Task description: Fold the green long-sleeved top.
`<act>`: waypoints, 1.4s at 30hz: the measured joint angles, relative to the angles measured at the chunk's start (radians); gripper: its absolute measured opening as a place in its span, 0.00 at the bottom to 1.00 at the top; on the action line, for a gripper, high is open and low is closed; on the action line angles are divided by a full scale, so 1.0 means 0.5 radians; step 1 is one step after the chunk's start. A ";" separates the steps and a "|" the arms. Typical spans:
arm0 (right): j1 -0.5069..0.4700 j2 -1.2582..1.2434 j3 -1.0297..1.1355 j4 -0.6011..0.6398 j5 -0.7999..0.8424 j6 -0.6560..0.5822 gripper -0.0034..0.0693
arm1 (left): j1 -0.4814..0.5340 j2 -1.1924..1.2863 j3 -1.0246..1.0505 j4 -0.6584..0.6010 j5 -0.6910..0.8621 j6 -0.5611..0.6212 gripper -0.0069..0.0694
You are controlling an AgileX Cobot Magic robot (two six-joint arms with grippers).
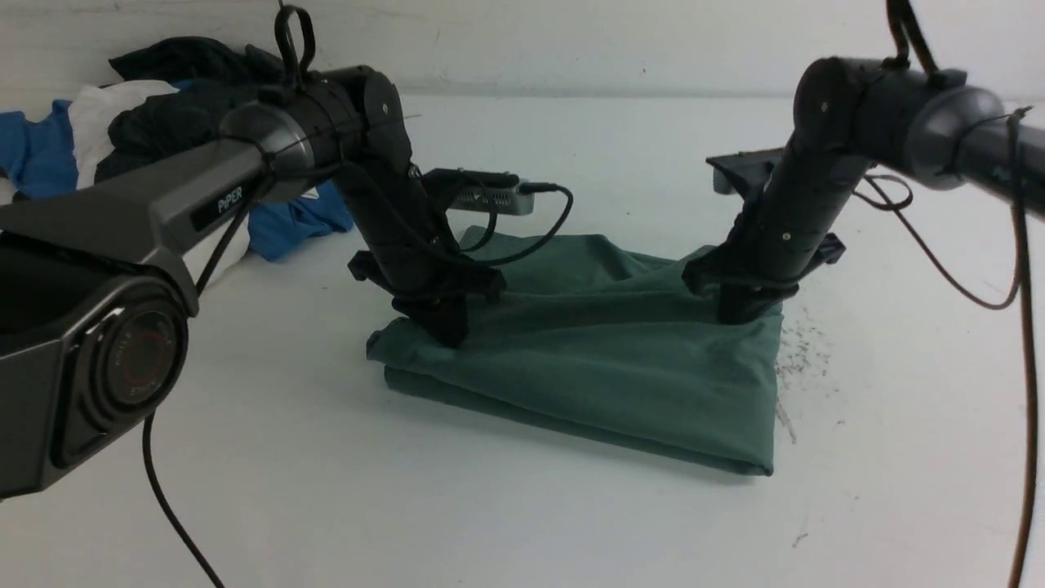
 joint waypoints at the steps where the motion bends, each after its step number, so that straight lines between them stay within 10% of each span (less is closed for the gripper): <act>1: 0.000 0.002 0.000 -0.014 -0.009 0.034 0.03 | 0.000 0.006 -0.005 -0.002 0.002 0.000 0.09; 31: -0.090 0.053 -0.001 0.057 -0.521 0.215 0.03 | -0.002 -0.222 0.009 0.082 -0.104 -0.004 0.09; 42: -0.301 -0.206 -0.019 0.011 -0.081 0.199 0.03 | 0.004 -0.653 0.009 0.451 0.071 -0.156 0.09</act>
